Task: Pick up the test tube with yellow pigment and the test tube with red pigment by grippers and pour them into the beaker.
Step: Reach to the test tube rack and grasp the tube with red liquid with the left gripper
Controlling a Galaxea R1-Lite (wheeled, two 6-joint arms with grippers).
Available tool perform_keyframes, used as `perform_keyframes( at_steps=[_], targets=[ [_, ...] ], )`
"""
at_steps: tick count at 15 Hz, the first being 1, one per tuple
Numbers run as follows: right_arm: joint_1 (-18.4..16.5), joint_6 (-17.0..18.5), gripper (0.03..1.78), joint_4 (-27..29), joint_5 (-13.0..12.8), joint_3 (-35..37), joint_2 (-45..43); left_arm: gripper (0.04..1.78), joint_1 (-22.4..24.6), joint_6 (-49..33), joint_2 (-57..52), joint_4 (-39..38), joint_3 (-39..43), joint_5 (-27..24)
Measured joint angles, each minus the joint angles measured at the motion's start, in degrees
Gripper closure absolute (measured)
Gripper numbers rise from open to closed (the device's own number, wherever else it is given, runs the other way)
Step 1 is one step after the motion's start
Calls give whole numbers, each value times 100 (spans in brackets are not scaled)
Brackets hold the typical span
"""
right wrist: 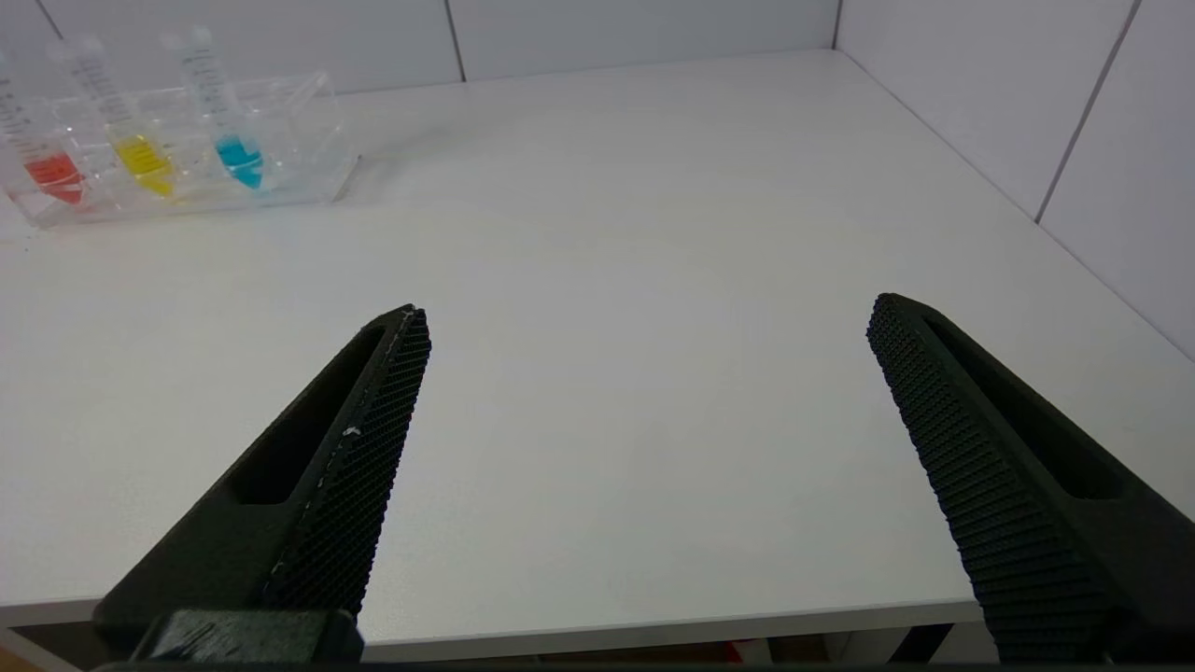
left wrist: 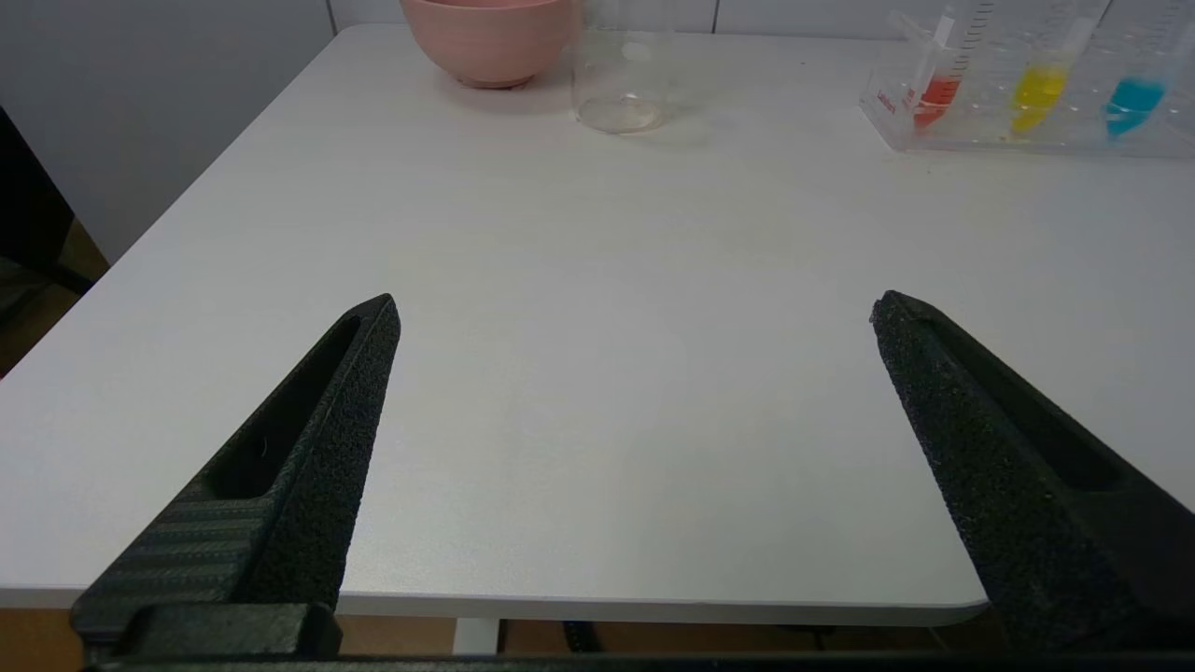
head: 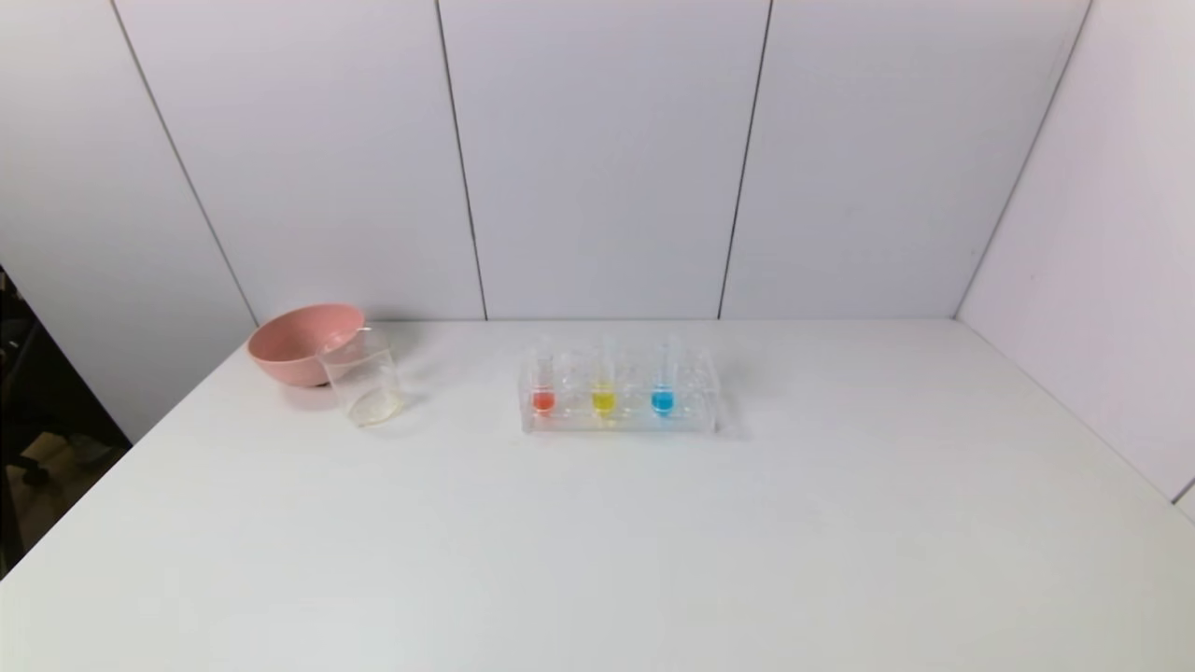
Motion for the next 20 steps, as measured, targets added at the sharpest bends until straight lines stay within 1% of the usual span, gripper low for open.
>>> perform_keyframes(
  at_steps=[10,17,20],
  targets=[
    [2,0,10,-2,0,0,0,6,-2,-17,0,0,0,1],
    [2,-2,10,0,0,0,0,6,-4,-78,0,-72,-22,166],
    [2,0,10,0,0,0,0,6,-12,-52,83,48,-540,-16]
  ],
)
